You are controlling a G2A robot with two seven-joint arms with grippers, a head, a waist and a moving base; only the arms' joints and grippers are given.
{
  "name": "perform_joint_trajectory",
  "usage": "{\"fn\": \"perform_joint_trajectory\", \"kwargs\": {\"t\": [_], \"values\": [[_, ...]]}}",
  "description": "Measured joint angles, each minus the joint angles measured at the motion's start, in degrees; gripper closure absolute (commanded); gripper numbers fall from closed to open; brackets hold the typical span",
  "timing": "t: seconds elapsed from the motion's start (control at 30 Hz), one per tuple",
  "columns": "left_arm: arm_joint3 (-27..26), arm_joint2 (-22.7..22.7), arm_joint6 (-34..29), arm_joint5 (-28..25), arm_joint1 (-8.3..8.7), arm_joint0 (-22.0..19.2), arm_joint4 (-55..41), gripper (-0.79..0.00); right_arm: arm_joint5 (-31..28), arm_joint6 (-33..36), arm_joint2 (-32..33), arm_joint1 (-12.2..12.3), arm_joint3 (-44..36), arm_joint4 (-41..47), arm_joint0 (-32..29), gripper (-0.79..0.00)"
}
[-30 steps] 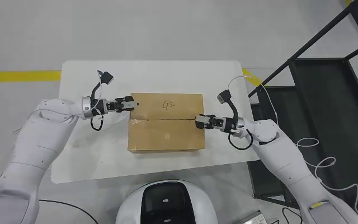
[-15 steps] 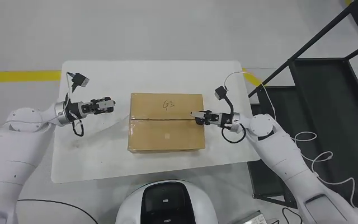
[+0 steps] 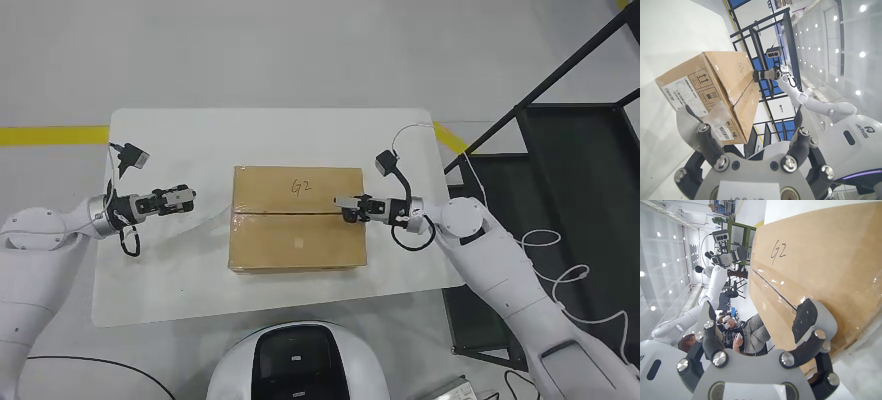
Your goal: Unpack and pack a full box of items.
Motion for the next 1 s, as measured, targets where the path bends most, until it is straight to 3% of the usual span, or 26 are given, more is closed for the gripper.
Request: {"fn": "perform_joint_trajectory", "kwargs": {"t": [0.37, 0.87, 1.0], "values": [[0.0, 0.01, -0.01, 0.01, 0.0, 0.0, 0.01, -0.785, 1.51, 1.63, -2.01, -1.35, 4.42, 3.57, 2.59, -0.785], [-0.09, 0.01, 0.05, 0.07, -0.01, 0.05, -0.02, -0.785, 1.44, 1.96, -2.0, -1.4, 4.56, 3.97, 2.71, -0.785], [-2.93, -0.44, 1.1, 2.92, 0.1, 2.07, -0.69, -0.785, 1.44, 1.96, -2.0, -1.4, 4.56, 3.97, 2.71, -0.785]]}}
